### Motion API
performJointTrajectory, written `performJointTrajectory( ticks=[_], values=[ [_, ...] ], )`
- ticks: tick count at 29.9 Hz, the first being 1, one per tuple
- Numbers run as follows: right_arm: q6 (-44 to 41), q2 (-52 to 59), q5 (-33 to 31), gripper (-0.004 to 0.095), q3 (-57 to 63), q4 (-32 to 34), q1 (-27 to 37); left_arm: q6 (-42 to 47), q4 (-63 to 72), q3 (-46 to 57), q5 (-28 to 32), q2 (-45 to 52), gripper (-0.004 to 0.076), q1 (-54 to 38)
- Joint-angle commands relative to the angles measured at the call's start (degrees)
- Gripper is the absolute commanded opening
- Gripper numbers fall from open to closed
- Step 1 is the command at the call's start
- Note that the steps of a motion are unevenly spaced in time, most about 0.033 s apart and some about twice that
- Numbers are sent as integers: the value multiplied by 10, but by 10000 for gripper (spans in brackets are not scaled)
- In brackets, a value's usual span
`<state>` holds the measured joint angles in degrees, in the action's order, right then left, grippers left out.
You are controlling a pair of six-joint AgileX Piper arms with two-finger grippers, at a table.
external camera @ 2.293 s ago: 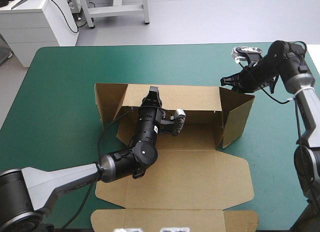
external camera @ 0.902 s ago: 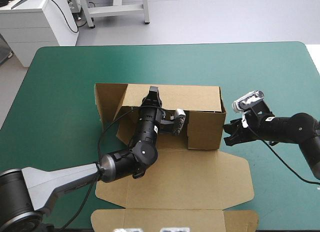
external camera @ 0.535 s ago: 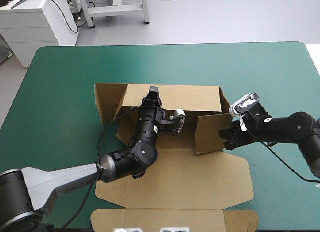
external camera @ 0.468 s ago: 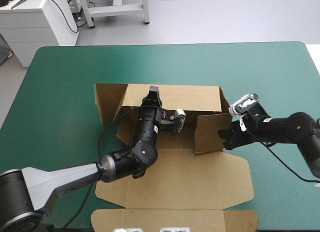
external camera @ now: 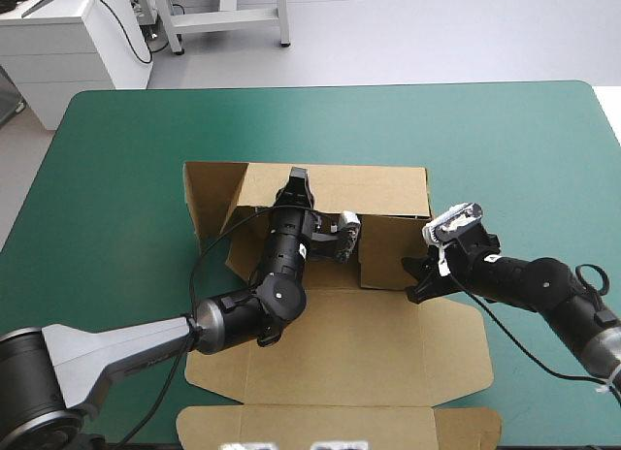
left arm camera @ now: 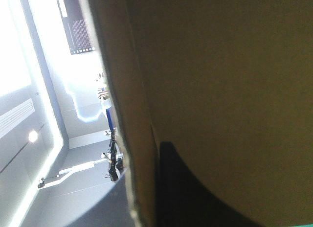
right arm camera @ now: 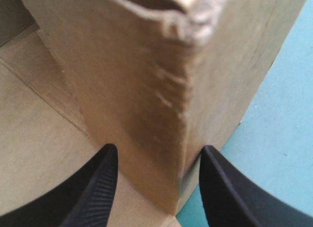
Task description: Fold the box
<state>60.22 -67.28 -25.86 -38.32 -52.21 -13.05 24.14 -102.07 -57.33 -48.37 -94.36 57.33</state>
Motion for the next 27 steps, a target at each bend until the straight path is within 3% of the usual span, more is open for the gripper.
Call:
performJointTrajectory(
  ticks=[1, 27],
  values=[
    [-11, 14, 67, 470, -12, -24, -20, -6, -3, -3, -24, 16, 3, -1],
    [-7, 14, 142, 470, -10, -31, -35, -10, 3, -38, -2, 16, 16, -2]
  ],
)
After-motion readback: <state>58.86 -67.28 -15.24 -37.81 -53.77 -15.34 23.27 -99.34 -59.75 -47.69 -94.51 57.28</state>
